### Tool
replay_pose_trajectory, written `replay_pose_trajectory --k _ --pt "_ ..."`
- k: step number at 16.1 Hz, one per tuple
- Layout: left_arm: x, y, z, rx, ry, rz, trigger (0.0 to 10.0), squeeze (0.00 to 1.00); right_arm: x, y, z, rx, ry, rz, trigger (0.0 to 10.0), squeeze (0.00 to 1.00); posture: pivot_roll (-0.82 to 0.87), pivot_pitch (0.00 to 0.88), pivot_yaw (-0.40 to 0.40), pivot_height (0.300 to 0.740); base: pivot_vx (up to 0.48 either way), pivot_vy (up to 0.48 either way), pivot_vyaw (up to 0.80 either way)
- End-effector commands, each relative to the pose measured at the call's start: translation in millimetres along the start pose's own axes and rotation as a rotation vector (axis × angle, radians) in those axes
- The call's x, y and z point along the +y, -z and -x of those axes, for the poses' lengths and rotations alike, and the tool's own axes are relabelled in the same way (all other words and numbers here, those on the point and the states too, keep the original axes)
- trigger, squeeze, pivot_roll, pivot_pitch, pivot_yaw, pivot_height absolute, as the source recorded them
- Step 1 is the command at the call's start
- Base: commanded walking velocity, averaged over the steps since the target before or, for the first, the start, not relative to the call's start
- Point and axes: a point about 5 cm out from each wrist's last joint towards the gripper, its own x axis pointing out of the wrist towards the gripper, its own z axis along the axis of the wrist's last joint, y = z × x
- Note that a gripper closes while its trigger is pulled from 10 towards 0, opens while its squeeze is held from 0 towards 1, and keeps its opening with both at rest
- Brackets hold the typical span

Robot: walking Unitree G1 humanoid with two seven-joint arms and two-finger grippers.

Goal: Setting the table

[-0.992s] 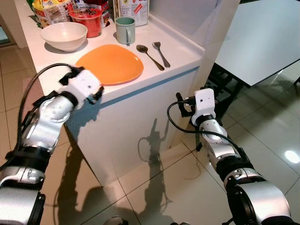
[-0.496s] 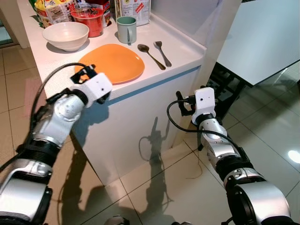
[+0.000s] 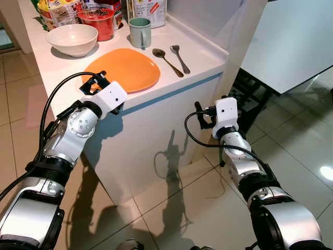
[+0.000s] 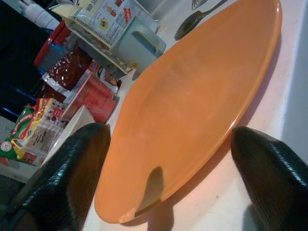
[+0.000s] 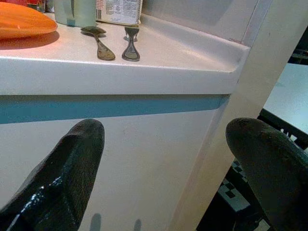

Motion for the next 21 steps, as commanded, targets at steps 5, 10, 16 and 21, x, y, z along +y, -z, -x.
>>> replay_pose_trajectory --k 5,10,16,21 --pt "2.1 -3.7 -4.0 -0.006 -0.001 -0.011 0.0 0.0 -0.4 1.5 1.6 0.0 0.019 -0.01 10.0 0.0 0.14 0.069 -0.001 0.74 0.0 0.0 0.0" --pt "1.6 -4.3 -3.8 -0.004 0.048 -0.031 0.0 0.0 0.4 2.9 2.7 0.003 0.025 -0.016 10.0 0.0 0.14 0.074 0.009 0.74 0.0 0.0 0.0" --pt "-5.7 -5.4 -1.6 -0.026 0.135 -0.045 0.0 0.0 0.4 4.0 3.3 0.006 0.032 -0.019 10.0 0.0 0.14 0.075 0.017 0.74 0.0 0.0 0.0" --pt "-12.2 -4.4 -0.4 -0.024 0.211 -0.09 0.0 0.0 1.7 4.5 3.8 0.006 0.035 -0.023 10.0 0.0 0.14 0.077 0.025 0.74 0.0 0.0 0.0"
